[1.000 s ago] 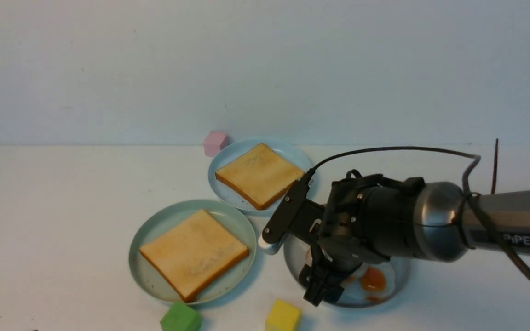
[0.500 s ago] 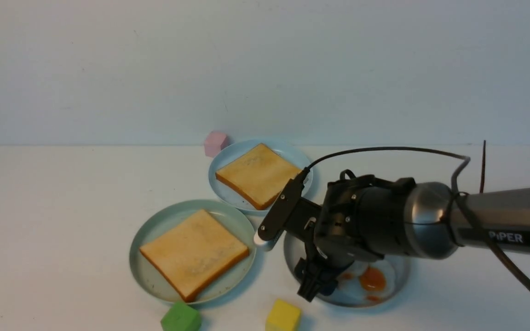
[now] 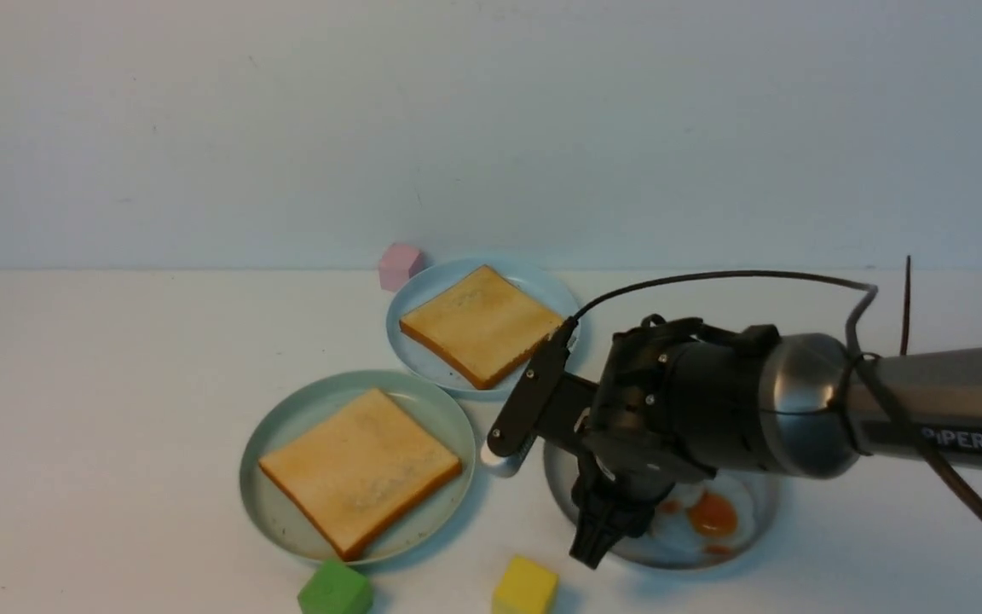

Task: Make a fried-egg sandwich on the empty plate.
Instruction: Use the right arm to grab a fried egg

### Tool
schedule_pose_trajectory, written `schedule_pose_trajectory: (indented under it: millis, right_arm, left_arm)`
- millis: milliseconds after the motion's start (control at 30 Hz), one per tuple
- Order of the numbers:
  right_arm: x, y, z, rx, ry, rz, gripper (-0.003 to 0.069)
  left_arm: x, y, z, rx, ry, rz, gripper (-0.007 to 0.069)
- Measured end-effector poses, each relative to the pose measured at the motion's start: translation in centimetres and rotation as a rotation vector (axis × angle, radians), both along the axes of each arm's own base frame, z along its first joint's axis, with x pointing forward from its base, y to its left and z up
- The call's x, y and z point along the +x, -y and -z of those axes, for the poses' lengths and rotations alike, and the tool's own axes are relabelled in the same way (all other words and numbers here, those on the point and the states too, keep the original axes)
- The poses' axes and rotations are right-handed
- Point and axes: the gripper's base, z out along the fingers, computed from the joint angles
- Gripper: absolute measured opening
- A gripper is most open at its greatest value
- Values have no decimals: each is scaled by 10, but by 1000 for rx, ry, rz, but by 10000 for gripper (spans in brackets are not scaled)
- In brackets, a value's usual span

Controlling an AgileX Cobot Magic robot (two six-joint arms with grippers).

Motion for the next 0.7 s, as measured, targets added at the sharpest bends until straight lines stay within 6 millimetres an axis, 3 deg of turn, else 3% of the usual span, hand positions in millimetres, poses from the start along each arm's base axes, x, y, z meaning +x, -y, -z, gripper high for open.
schedule_pose_trajectory:
  millis: [33, 67, 100, 200, 533, 700]
  right_arm:
    - [-2, 1, -3, 3, -1, 6, 145]
    - [-2, 3, -9, 8, 7, 11, 87]
    - [-2, 5, -13, 13, 15, 14, 74]
    - [-4, 8, -30, 35, 44, 21, 72]
    - [-9, 12, -46, 16, 64, 25, 55]
    - [-21, -15, -87, 47, 165, -55, 55]
  left_arm:
    - [0, 0, 0, 0, 0, 0, -13]
    - [0, 0, 0, 0, -1, 0, -13]
    - [0, 0, 0, 1, 0, 1, -13]
    - [0, 0, 0, 10, 7, 5, -13]
    - [0, 0, 0, 19, 13, 7, -13]
    - [1, -1, 0, 28, 24, 1, -13]
